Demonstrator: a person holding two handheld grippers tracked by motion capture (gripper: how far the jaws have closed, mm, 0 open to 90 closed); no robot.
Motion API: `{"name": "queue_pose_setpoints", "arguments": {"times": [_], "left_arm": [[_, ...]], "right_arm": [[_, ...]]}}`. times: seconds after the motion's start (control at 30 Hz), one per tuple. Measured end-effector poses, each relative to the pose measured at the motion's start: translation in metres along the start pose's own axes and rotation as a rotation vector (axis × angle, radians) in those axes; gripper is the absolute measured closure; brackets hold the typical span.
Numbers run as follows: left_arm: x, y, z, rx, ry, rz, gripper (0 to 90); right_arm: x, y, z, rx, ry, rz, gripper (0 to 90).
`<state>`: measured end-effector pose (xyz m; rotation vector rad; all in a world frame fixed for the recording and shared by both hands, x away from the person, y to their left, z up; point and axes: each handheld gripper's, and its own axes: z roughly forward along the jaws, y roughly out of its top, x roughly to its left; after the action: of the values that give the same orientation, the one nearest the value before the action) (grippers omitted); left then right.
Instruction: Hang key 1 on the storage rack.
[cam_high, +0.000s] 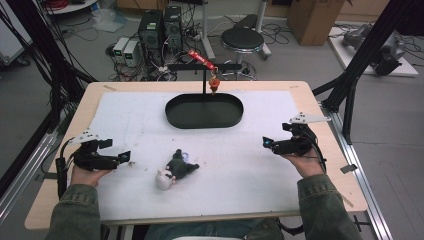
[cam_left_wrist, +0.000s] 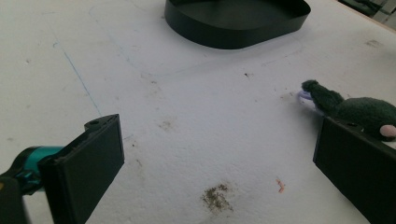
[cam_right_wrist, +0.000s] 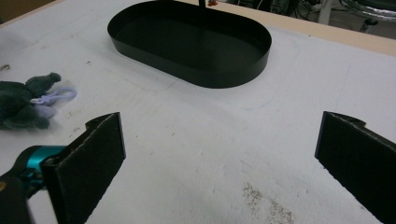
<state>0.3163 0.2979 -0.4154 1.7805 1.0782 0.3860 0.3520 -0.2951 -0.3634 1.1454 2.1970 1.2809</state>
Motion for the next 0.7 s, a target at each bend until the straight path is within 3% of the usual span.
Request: {"name": "queue_pose_setpoints", "arguments": {"times": [0.7], "left_arm": [[-0.002, 0.000, 0.000, 0.005, -0.005, 0.002, 2.3]], "right_arm": [[-0.007, -0.054, -0.011, -0.032, -0.027, 0.048, 0.6]]}}
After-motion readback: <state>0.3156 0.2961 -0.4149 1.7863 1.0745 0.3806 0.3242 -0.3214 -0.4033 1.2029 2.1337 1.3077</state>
